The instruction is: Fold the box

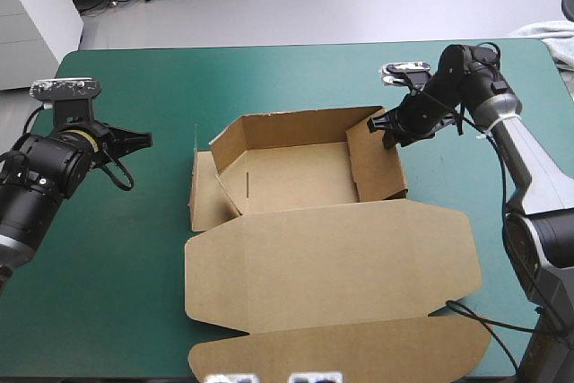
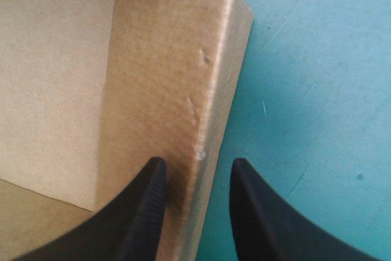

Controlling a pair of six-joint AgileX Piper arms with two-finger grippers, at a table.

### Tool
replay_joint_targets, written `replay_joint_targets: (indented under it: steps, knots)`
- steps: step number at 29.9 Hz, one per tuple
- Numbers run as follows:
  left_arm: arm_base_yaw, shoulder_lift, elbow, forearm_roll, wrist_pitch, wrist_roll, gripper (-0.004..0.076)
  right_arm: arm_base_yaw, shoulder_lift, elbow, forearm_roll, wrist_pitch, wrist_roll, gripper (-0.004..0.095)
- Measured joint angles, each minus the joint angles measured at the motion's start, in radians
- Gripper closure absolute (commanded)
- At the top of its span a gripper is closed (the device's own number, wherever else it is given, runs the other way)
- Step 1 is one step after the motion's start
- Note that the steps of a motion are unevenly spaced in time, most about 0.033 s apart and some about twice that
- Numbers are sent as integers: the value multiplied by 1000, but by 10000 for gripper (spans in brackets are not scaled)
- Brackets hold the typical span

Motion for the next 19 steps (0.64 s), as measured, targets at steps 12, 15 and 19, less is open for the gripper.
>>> replay_joint_targets:
  steps: [12,15,19]
  knots:
    - [0,1,0,-35,1,0,731,-1,90,57,99,-12,-35,908]
    - [1,1,0,-35,-4,0,731,-2,90,57,96,-16,-35,922]
    - [23,1,0,-42,-29,-16,731,-1,95,57,101,-17,-58,922]
